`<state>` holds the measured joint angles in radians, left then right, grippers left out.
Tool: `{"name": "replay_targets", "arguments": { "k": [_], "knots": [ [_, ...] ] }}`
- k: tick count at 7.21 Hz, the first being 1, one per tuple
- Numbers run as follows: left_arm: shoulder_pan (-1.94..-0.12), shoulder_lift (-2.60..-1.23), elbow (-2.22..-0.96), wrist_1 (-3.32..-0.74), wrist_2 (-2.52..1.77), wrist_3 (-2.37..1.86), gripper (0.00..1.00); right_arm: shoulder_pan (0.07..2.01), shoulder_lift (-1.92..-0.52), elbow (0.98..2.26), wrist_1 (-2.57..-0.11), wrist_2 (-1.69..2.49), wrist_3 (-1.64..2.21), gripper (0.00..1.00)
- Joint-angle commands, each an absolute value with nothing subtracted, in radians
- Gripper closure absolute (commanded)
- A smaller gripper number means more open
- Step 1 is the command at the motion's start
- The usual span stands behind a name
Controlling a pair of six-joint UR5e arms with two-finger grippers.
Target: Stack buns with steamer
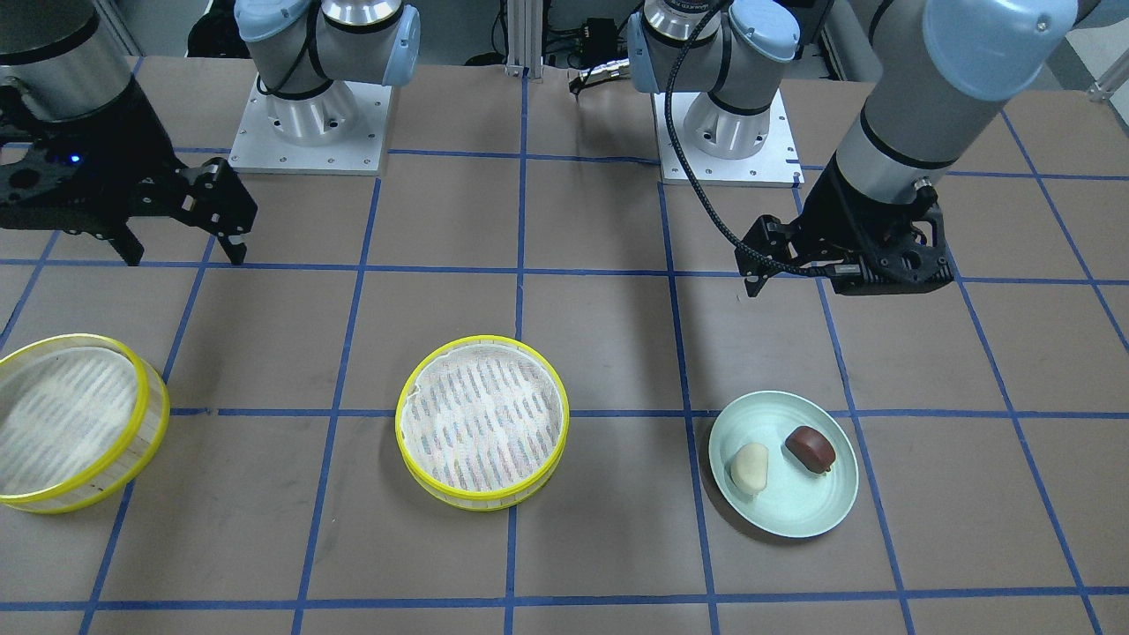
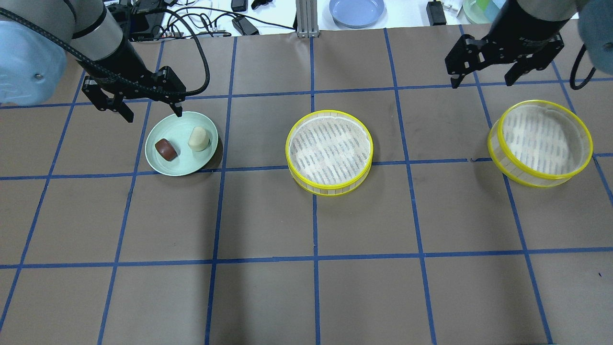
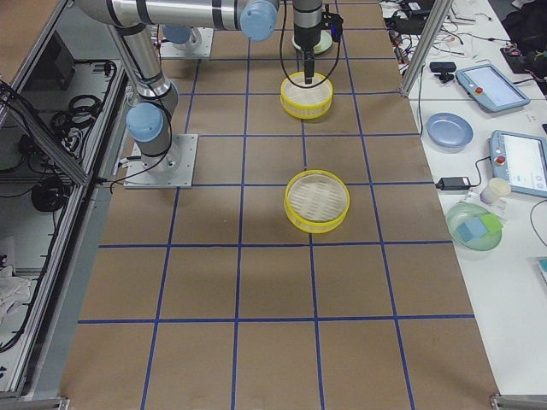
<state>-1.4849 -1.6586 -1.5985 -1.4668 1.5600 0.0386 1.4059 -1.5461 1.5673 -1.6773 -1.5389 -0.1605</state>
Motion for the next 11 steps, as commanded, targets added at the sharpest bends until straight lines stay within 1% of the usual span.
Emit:
{"name": "replay_targets", "arguments": {
  "k": [1,2,3,5,8,10,11],
  "knots": [
    [-1.456,-1.73,-1.673,-1.317,1.559,0.19,0.0,1.201,-1.503,1.566,-1.663,-1.546,-0.334,0.0],
    [-1.453,-1.785,-1.704,-1.201,1.559,0.233,0.0,1.105,-1.481,1.566,-1.66,-1.546,-0.394,0.0],
    [-1.453,-1.846,-1.709,-1.105,1.559,0.315,0.0,1.022,-1.42,1.563,-1.673,-1.546,-0.479,0.0],
    [-1.453,-1.925,-1.709,-1.045,1.554,0.385,0.0,0.904,-1.274,1.549,-1.802,-1.546,-0.572,0.0],
    [-1.453,-2.034,-1.709,-0.959,1.554,0.42,0.0,0.888,-1.126,1.546,-1.978,-1.546,-0.606,0.0],
    [-1.453,-2.086,-1.707,-0.916,1.552,0.423,0.04,0.888,-1.062,1.546,-2.049,-1.546,-0.609,0.0],
    [-1.453,-2.104,-1.706,-0.911,1.552,0.425,0.28,0.888,-1.048,1.555,-2.06,-1.549,-0.615,0.04]
  ]
}}
